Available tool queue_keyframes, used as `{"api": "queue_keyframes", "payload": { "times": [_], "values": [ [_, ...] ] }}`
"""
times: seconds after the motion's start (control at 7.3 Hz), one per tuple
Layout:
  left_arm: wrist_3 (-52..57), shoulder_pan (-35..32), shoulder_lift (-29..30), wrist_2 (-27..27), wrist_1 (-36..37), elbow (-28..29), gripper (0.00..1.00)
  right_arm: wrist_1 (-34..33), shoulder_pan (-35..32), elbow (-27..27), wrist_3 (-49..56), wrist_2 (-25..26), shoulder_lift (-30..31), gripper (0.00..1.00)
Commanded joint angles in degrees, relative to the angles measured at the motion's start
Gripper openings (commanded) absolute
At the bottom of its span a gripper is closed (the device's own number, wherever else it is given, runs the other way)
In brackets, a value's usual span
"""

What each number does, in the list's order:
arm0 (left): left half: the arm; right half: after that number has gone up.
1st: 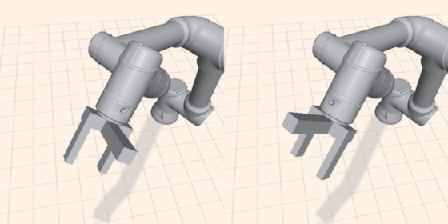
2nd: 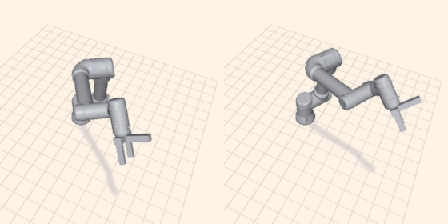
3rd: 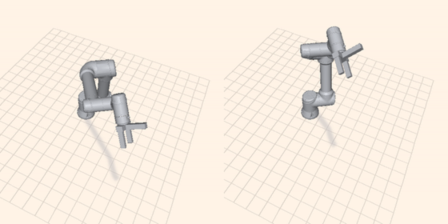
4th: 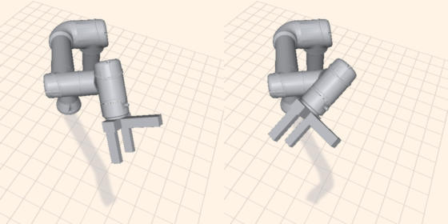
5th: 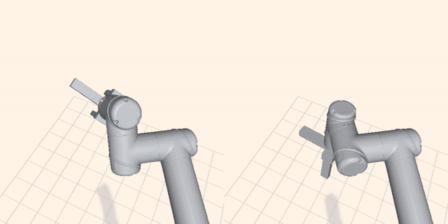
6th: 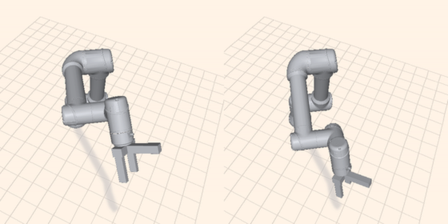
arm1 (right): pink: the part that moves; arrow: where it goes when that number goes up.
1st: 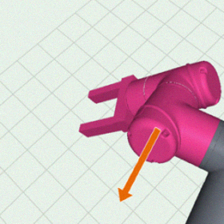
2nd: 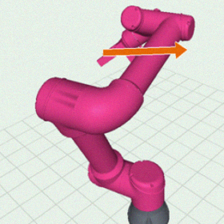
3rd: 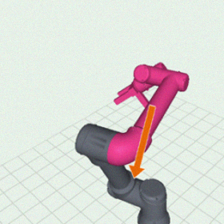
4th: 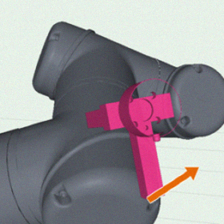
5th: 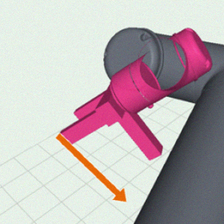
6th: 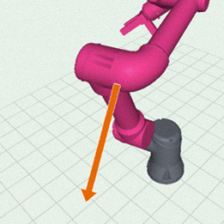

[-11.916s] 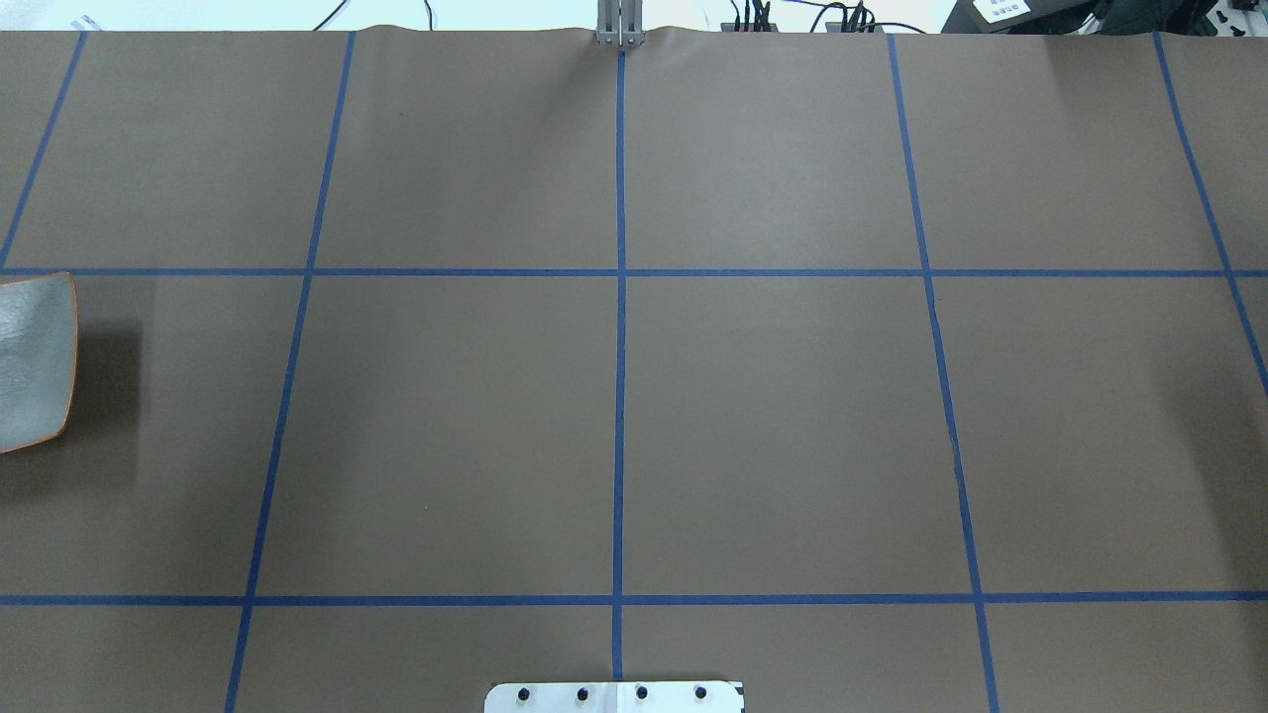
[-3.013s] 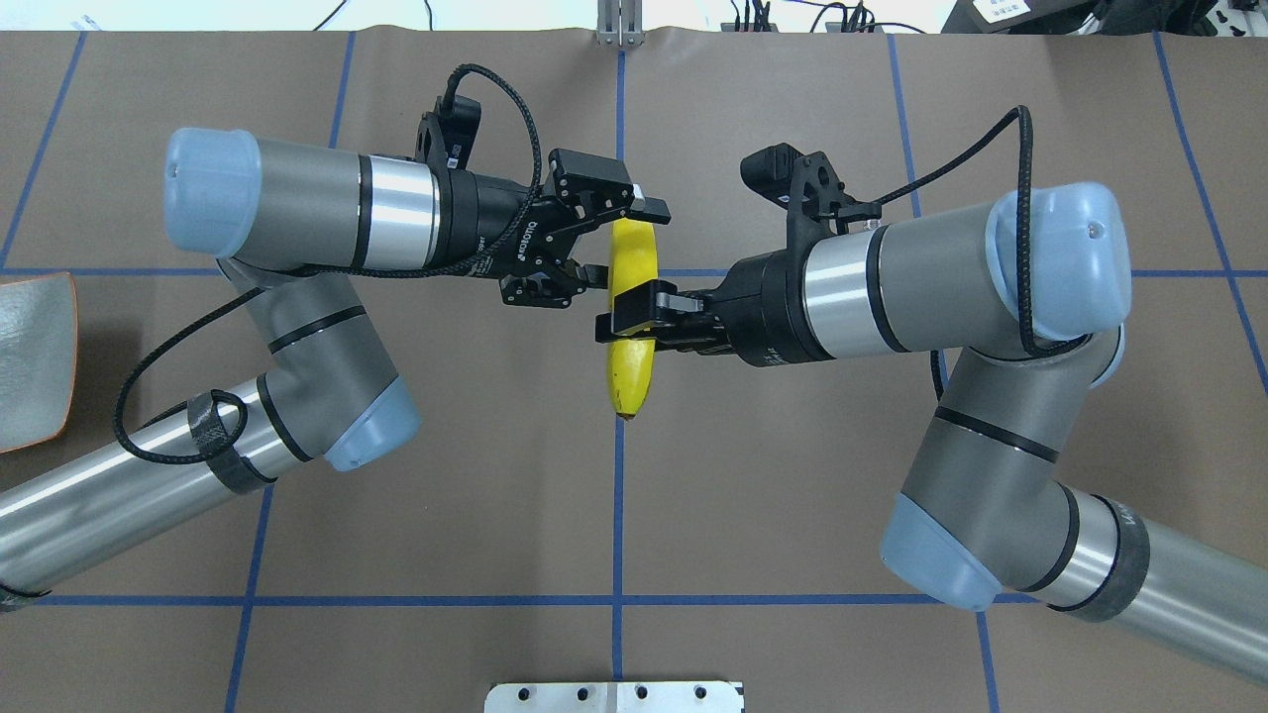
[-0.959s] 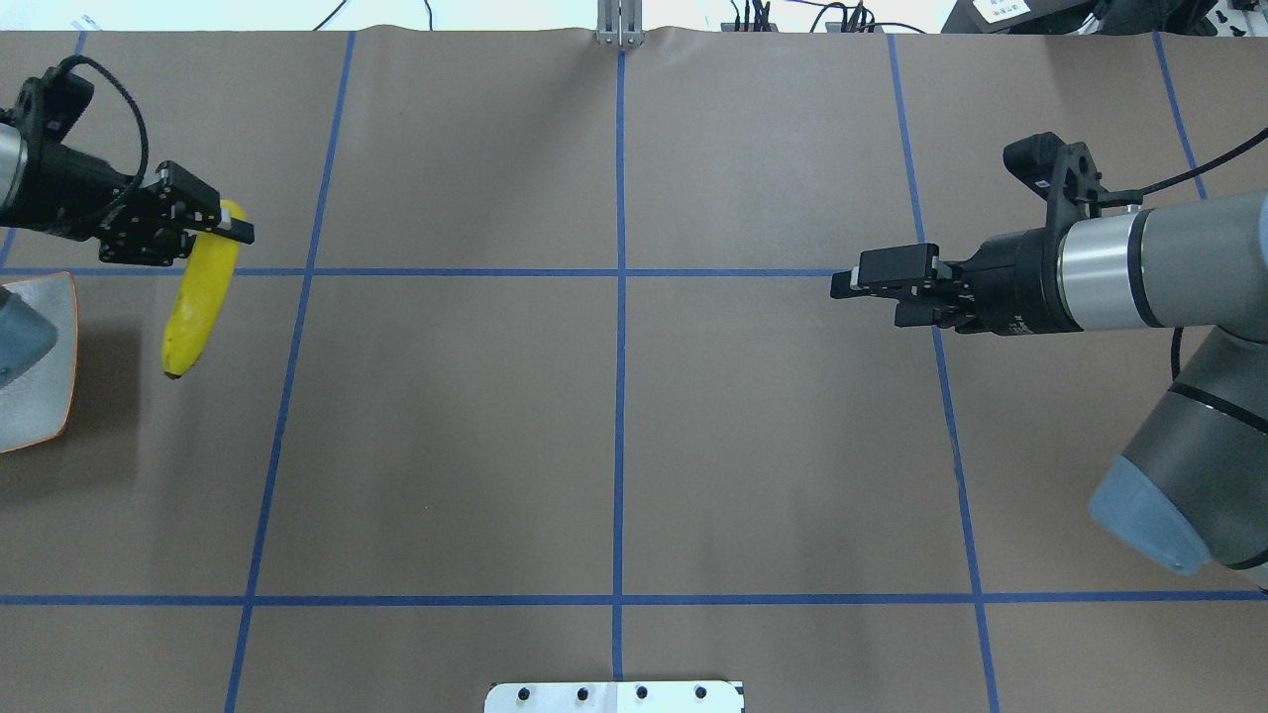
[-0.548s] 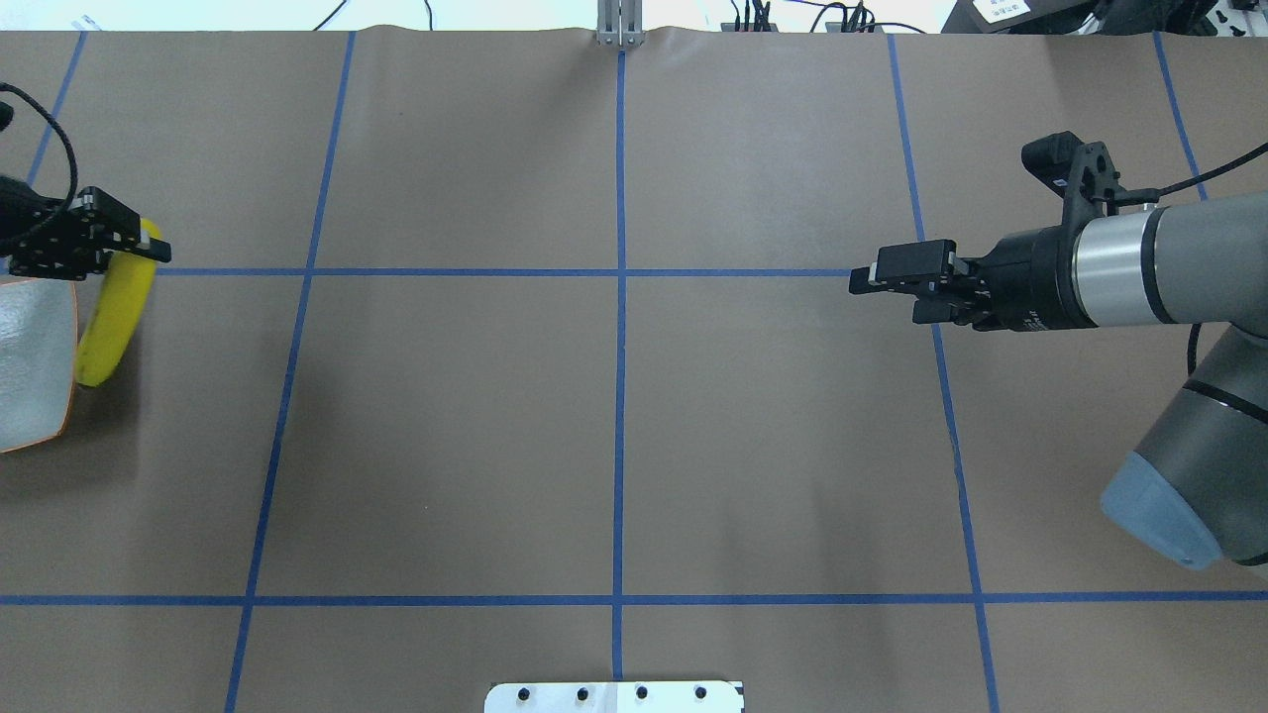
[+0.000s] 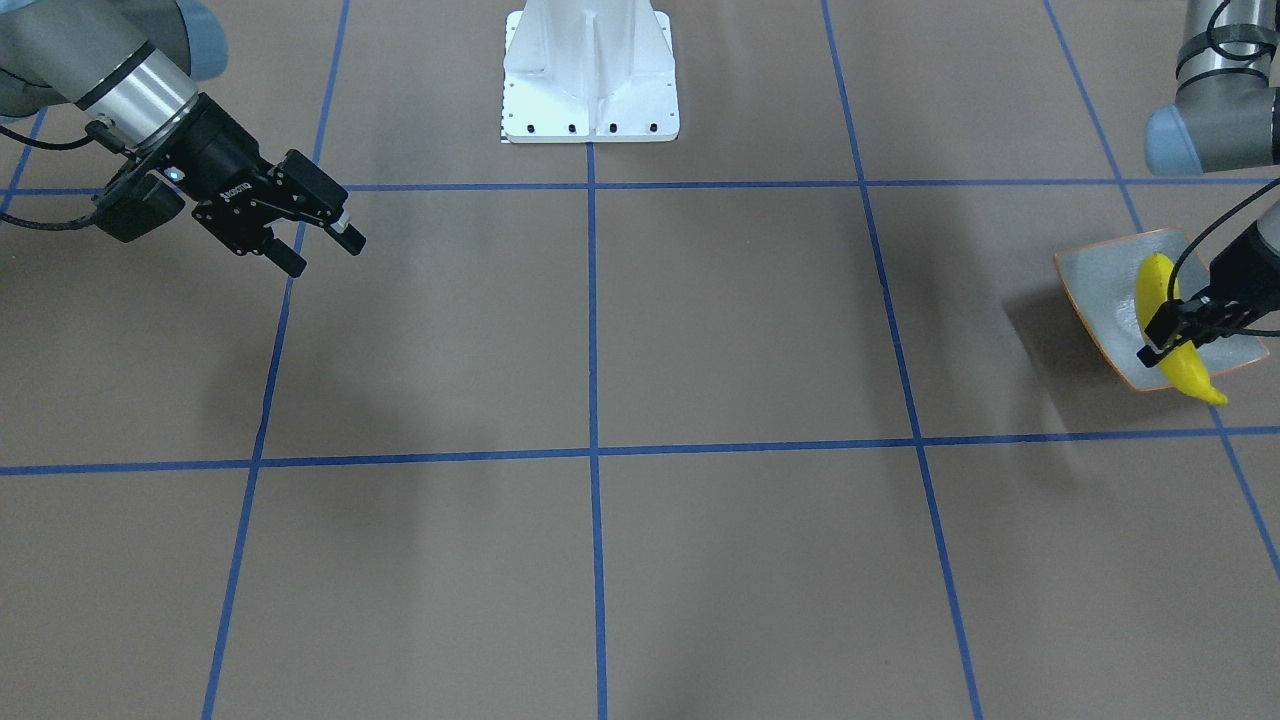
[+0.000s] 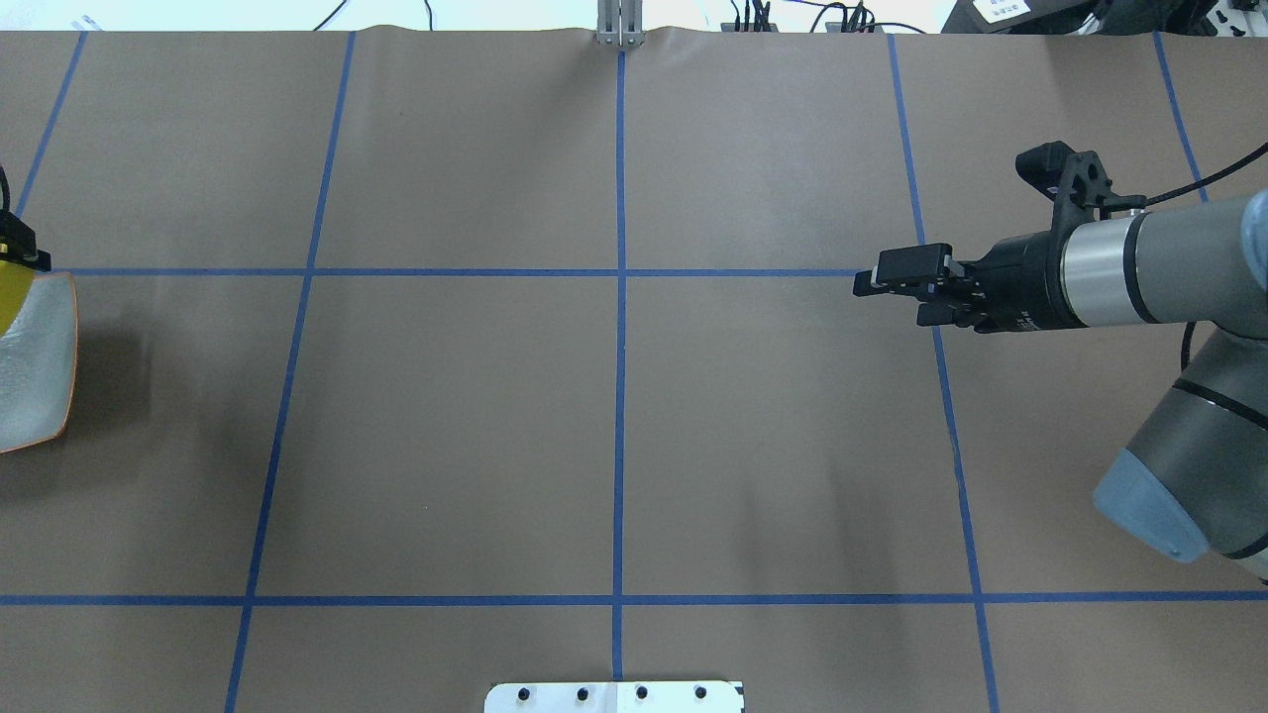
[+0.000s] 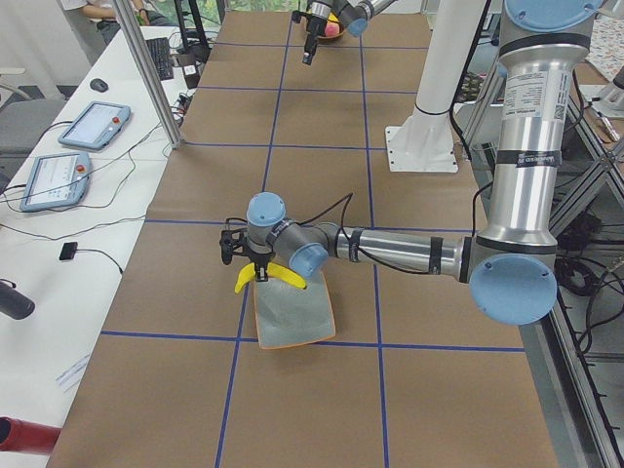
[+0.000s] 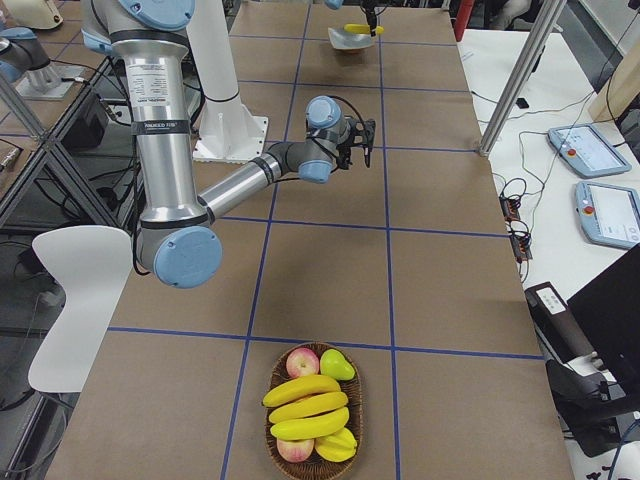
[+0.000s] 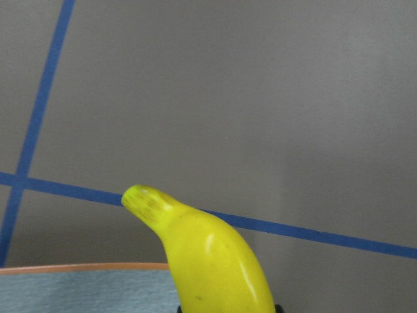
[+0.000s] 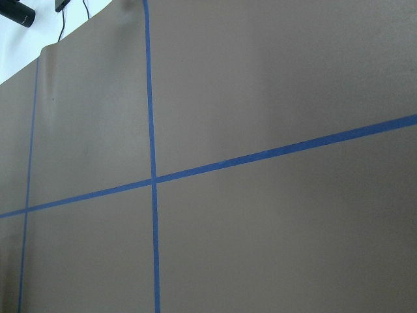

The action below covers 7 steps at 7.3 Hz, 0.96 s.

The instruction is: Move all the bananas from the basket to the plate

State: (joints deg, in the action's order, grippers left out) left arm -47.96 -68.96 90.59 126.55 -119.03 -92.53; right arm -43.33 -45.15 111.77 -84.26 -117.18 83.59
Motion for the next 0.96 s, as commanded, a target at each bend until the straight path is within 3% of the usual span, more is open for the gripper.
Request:
{"api": "queue_keyframes", "payload": {
  "times": [0.0,0.82],
  "values": [
    [1.29,0.14,-4.97,-6.20,10.29,-6.76,0.00,0.00,0.07,-0.58,-0.03,0.02,-0.36,1.00],
    [1.03,2.16,-5.78,-6.14,10.31,-2.49,0.00,-0.09,-0.02,-1.20,0.06,0.02,-0.01,1.00]
  ]
}}
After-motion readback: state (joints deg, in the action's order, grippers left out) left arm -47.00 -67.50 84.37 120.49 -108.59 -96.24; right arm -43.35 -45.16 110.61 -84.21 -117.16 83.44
